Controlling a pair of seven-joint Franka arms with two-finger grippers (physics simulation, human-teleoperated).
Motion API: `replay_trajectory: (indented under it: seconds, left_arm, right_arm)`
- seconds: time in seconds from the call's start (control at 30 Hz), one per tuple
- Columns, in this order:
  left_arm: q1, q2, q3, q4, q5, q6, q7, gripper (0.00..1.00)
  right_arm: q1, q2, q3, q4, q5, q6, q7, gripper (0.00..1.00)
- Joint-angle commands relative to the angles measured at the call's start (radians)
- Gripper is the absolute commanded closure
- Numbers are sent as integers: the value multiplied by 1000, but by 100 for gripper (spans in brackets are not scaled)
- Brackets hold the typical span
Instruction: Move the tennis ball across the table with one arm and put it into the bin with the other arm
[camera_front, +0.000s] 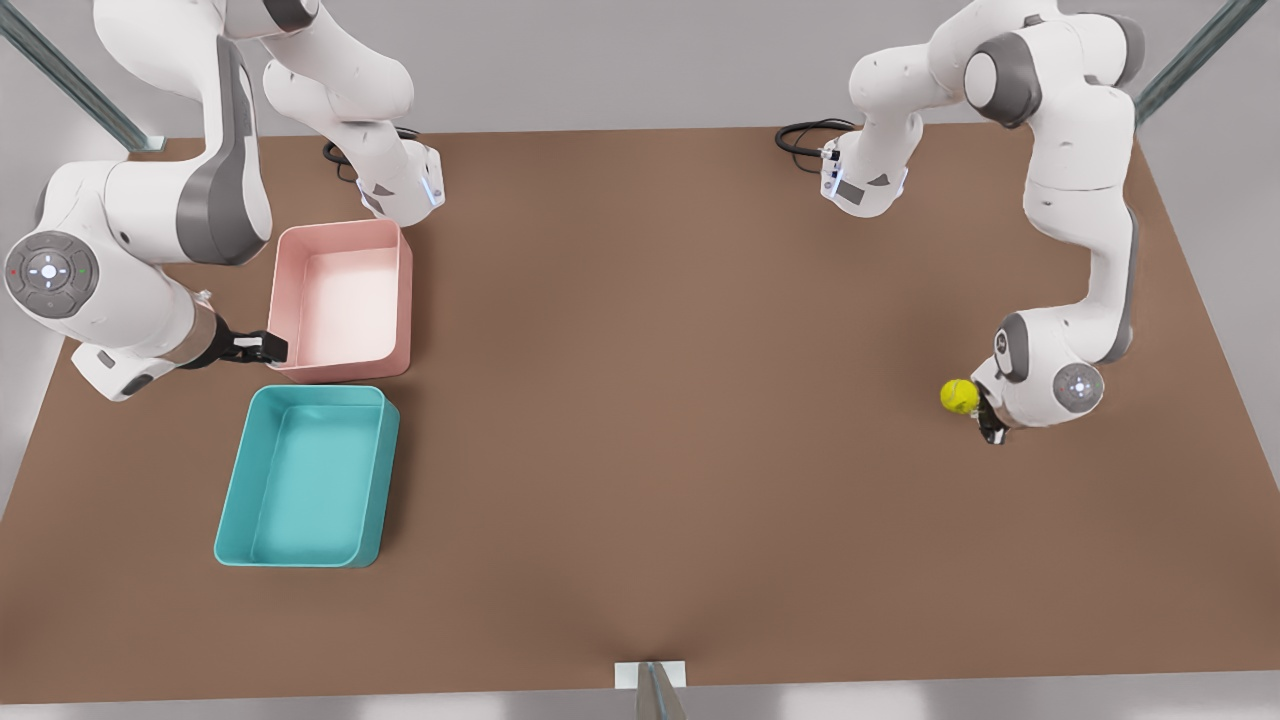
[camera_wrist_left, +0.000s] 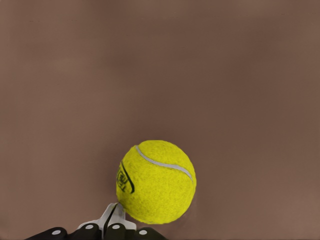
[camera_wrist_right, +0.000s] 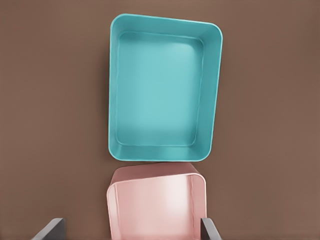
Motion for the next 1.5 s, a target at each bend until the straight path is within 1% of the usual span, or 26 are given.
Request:
replay_trajectory:
  seconds: [0.0, 0.03, 0.07, 0.1, 0.13, 0.2, 0.27, 0.3, 0.33, 0.4, 0.43, 0.5, 0.57, 0.6, 0.63, 0.67, 0.7, 0.73, 0.83, 0.87, 0.93, 1.0, 1.03, 1.1, 1.17, 1.47]
  left_arm:
    - [-30, -16, -181, 3, -61, -47, -1408, 79]
    - [-30, -19, -215, 17, -81, -50, -1542, 79]
    - [-21, -22, -206, 38, -261, -56, -1543, 79]
    - [2, -25, -155, 66, -379, -82, -1560, 79]
    - [56, -25, -129, 127, -477, -182, -1617, 79]
    - [125, -42, -125, 173, -476, -237, -1698, 79]
    - [141, -86, -56, 279, -445, -413, -1812, 79]
    - [87, -137, -31, 280, -304, -470, -1818, 79]
    - [15, -155, -20, 344, -178, -588, -1903, 79]
    - [-172, -148, 84, 620, -143, -982, -1951, 74]
    - [-180, -152, 83, 736, -166, -1114, -1950, 58]
    - [-182, -195, 35, 764, -149, -1205, -2015, 0]
    - [-175, -195, 37, 826, -155, -1254, -2079, 0]
    - [-175, -192, 37, 826, -157, -1260, -2077, 0]
    - [-171, -194, 40, 826, -164, -1292, -2069, 0]
    - [-168, -192, 40, 825, -175, -1317, -2001, 0]
    - [-179, -194, 32, 826, -176, -1322, -1993, 0]
    - [-174, -194, 6, 826, -178, -1316, -1991, 0]
    - [-174, -197, -17, 826, -187, -1311, -1993, 0]
    - [-174, -197, -17, 828, -187, -1308, -1991, 0]
    - [-169, -197, -16, 834, -186, -1306, -1991, 0]
    - [-162, -197, -14, 834, -186, -1306, -1988, 0]
    - [-160, -197, -14, 834, -186, -1306, -1970, 0]
    - [-157, -195, -14, 834, -186, -1305, -1968, 0]
    - [-154, -194, -14, 834, -186, -1300, -1968, 0]
    - [-154, -194, -16, 833, -187, -1302, -1968, 0]
  right_arm:
    - [1, -1, 0, 0, 1, -2, -3, 0]
    - [3, 2, 0, 0, -1, -2, -3, 0]
    - [1, 4, 0, 0, -1, -2, -3, 0]
    - [1, 4, 0, 0, -1, -2, -3, 0]
    - [1, 4, 0, 0, -1, -2, -3, 0]
    - [1, 4, 0, 0, -1, -2, -3, 0]
    - [4, 14, 0, 0, -2, -2, -5, 0]
    - [6, 17, 3, -1, -2, -3, -5, 0]
    - [7, 28, 3, 0, -2, -3, -2, 0]
    - [7, 42, 1, 0, -4, -31, 0, 0]
    - [4, 42, 0, 4, -4, -57, -1, 0]
    - [19, 63, 4, 10, -2, -75, 0, 0]
    - [199, 143, 4, 31, -4, -68, 9, 0]
    - [282, 206, 1, 75, 14, -58, 26, 0]
    - [314, 258, 7, 105, 44, -29, 23, 0]
    - [389, 354, 7, 186, 45, -17, 66, 0]
    - [431, 456, 6, 283, 133, 38, 216, 0]
    - [466, 496, 7, 298, 180, 133, 415, 0]
    - [647, 570, -2, 301, 177, 420, 847, 0]
    - [682, 596, -3, 304, 177, 489, 919, 0]
    - [710, 652, -3, 361, 176, 537, 963, 0]
    - [716, 648, -7, 332, 163, 549, 951, 0]
    - [716, 608, -7, 269, 121, 563, 945, 0]
    - [721, 504, -7, 50, 105, 759, 943, 0]
    - [724, 444, -7, -90, 102, 886, 943, 0]
    - [776, 415, -7, -263, 102, 928, 954, 0]
